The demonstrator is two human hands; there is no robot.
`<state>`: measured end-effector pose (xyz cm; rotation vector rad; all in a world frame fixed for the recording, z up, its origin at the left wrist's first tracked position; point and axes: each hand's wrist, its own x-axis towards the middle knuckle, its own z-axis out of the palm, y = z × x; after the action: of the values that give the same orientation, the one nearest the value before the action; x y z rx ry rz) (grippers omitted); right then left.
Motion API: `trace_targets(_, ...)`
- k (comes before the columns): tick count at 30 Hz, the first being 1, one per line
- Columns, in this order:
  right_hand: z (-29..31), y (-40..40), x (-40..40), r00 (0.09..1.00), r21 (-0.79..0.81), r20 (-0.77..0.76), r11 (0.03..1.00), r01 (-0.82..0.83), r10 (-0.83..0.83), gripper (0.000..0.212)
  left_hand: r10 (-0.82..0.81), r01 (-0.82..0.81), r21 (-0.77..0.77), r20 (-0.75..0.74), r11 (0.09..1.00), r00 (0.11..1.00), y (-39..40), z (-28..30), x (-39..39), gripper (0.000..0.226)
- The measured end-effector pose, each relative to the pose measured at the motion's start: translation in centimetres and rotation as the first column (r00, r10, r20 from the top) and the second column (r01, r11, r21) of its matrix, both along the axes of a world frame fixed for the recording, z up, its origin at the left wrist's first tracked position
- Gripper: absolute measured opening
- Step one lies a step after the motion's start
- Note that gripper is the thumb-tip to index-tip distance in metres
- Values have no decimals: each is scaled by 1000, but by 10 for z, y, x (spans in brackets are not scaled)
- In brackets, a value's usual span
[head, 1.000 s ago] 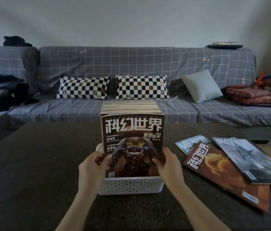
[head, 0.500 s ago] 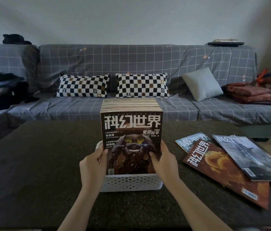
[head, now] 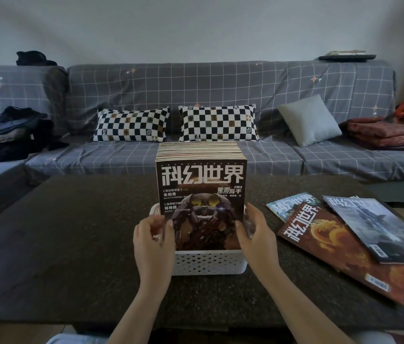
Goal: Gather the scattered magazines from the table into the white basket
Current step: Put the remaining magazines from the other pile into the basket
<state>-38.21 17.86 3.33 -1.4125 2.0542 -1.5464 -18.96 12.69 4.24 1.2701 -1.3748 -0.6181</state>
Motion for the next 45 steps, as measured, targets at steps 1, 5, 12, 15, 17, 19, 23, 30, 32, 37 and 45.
trace_targets(1,-1,4,-2,1000,-15,3,1000,8,-8,49,-32,32,-23,6,999,999,5,1,-4,11)
trace_targets(5,-2,21,-15,999,-62,11,997,44,-44,43,-205,207,-74,40,975,978,25,6,-33,9)
trace_targets(12,-1,55,-59,986,-94,-9,981,167,-168,30,-473,475,-27,55,880,880,47,9,-108,12)
trace_targets(15,-5,72,-89,965,-44,-24,965,259,-261,27,-579,576,76,41,814,814,55,7,-149,12)
trace_targets(17,-10,82,-112,949,10,-42,949,315,-314,27,-613,603,137,48,786,788,60,3,-176,11)
trace_targets(19,-16,93,-134,929,46,-54,928,369,-367,24,-651,635,197,28,747,758,64,-2,-203,11)
trace_targets(23,-31,114,-177,879,108,-42,872,477,-475,26,-736,700,305,8,646,677,70,-16,-255,15)
trace_targets(30,-55,125,-239,745,179,-253,727,663,-617,28,-775,701,438,-15,563,632,67,-43,-336,34)
trace_targets(32,-60,125,-255,723,233,-319,689,686,-613,32,-781,703,463,-37,540,624,65,-48,-356,38)
trace_targets(37,-77,130,-271,722,197,-295,700,687,-625,26,-789,713,491,-80,500,609,69,-54,-402,36)
trace_targets(45,-81,137,-271,729,173,-283,715,678,-623,23,-733,557,588,91,586,675,69,-50,-440,35)
